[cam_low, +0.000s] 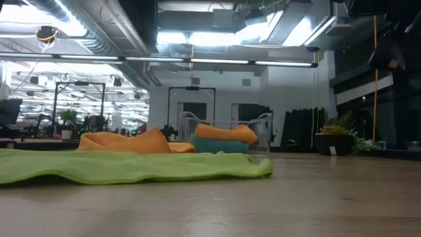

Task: Fold microfiber towels
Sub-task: Fold the green microfiber cloth

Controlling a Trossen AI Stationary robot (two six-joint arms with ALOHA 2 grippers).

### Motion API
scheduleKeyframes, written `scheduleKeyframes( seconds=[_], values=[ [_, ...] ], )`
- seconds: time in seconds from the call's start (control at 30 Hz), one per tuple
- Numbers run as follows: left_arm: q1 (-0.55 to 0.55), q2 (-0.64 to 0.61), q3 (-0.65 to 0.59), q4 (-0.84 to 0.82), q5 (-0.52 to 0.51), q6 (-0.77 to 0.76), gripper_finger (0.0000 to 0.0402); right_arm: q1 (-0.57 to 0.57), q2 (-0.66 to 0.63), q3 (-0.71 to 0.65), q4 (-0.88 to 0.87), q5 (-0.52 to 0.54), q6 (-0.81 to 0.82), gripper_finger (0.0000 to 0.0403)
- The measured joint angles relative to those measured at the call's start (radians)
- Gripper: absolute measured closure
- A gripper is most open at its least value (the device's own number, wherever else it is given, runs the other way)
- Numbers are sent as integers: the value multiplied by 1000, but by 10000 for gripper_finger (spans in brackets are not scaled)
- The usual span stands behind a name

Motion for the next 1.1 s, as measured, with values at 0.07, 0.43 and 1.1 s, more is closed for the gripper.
scheduleKeyframes(
  seconds=[0.07, 0.43, 1.1],
  values=[
    [-25, -1, 21, -12, -2, -96, 226, 0, 0, 0, 10, 6, -17, 131],
    [-171, -1, -70, -108, 97, -545, 226, 3, 99, 0, 292, 212, -351, 131],
    [-208, -41, -339, 159, 194, -745, 226, -77, 557, 179, 478, 186, -726, 131]
  ],
)
